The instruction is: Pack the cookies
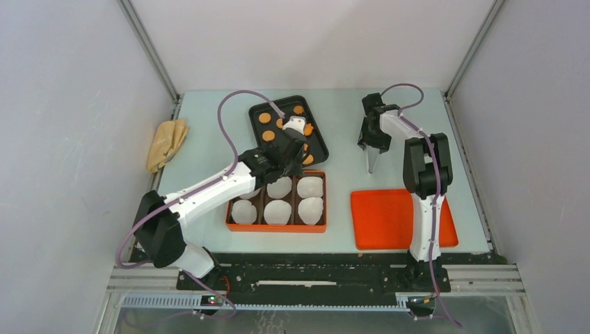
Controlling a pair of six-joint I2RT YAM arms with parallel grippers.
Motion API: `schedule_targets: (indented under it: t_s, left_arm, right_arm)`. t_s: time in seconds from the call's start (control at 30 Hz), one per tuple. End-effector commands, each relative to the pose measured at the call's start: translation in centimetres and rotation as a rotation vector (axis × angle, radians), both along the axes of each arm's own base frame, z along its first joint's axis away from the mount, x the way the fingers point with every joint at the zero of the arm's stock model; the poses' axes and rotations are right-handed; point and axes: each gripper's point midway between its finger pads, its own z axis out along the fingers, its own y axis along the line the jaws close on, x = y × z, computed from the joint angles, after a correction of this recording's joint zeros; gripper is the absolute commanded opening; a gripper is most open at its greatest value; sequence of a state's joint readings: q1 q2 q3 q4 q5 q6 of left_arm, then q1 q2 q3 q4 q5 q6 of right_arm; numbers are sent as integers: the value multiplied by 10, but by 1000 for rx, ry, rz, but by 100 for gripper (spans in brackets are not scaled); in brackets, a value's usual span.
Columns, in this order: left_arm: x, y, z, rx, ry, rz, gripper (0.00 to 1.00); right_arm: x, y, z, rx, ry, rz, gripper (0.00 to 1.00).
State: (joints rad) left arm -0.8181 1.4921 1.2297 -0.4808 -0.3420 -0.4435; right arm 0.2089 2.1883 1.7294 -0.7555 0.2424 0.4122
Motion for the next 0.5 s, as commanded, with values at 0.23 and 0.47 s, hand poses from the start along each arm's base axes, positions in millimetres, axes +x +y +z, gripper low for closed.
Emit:
schedule_targets:
  t_s: [0.23,0.47]
  left_arm:
    - [86,17,-2,-48,10,168,0]
    - [191,32,-31,-92,92,288,0]
  right_arm:
    - [-7,-4,33,3,-85,18,95]
    - [-11,-6,60,-12,-150,-8,94]
